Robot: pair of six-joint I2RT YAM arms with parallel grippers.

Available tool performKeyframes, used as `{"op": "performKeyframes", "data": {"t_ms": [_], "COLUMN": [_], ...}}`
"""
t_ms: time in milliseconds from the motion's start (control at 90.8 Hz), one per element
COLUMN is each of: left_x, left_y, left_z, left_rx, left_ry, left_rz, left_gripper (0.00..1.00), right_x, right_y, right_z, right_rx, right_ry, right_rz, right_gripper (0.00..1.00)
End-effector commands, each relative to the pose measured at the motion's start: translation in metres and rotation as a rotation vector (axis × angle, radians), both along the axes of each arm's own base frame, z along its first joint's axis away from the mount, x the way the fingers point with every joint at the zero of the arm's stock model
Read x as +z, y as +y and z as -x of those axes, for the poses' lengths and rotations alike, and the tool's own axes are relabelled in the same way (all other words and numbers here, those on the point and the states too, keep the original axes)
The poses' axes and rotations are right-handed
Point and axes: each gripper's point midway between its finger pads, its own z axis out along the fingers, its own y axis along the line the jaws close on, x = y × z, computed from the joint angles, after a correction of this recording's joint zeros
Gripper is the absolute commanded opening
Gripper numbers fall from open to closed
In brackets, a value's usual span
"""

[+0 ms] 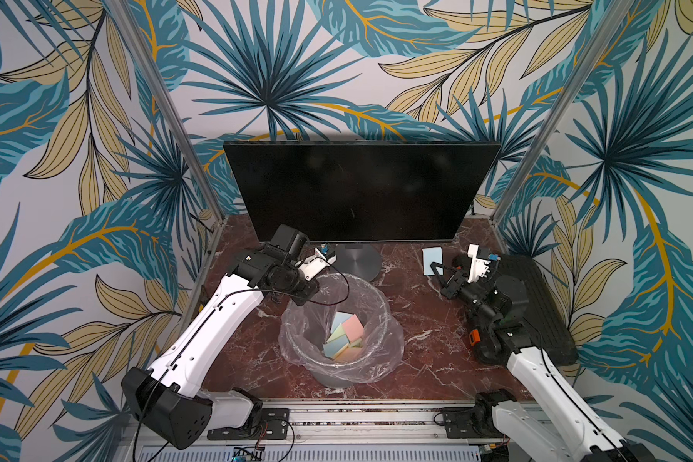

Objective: Remove the sticky note from the monitor
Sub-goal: Tear off the sticky note from the monitor, then place the sticky note in the trash bin.

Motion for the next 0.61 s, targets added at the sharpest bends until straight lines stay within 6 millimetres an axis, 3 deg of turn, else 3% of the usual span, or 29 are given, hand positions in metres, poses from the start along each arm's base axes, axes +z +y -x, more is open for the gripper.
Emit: {"op": "performKeyframes", "data": {"t_ms": [0, 386, 518, 595], "left_x": [0.001, 0.000, 0.001, 0.002], "left_y": [0.004, 0.004, 0.003, 0.003], "left_z": [0.001, 0.001, 0.001, 0.001], "left_rx": [0.012, 0.012, 0.014, 0.014], "left_ry": [-0.016, -0.013, -0.013, -0.012], "left_rz": [-0.007, -0.005, -0.001, 0.001], "left_gripper": [0.27, 0.27, 0.27, 0.27], "right_x": [-0.007, 0.078, 0.101, 0.102], "right_y": [0.003, 0.025, 0.049, 0.070], "right_z": [0.017, 0.051, 0.064, 0.071], "right_rx": [0.023, 0.137, 0.227, 0.283], "right_ry": [0.070, -0.030, -0.052, -0.043], "right_rz": [0.008, -0.022, 0.017, 0.085], "right_gripper": [0.00, 0.00, 0.00, 0.00]}}
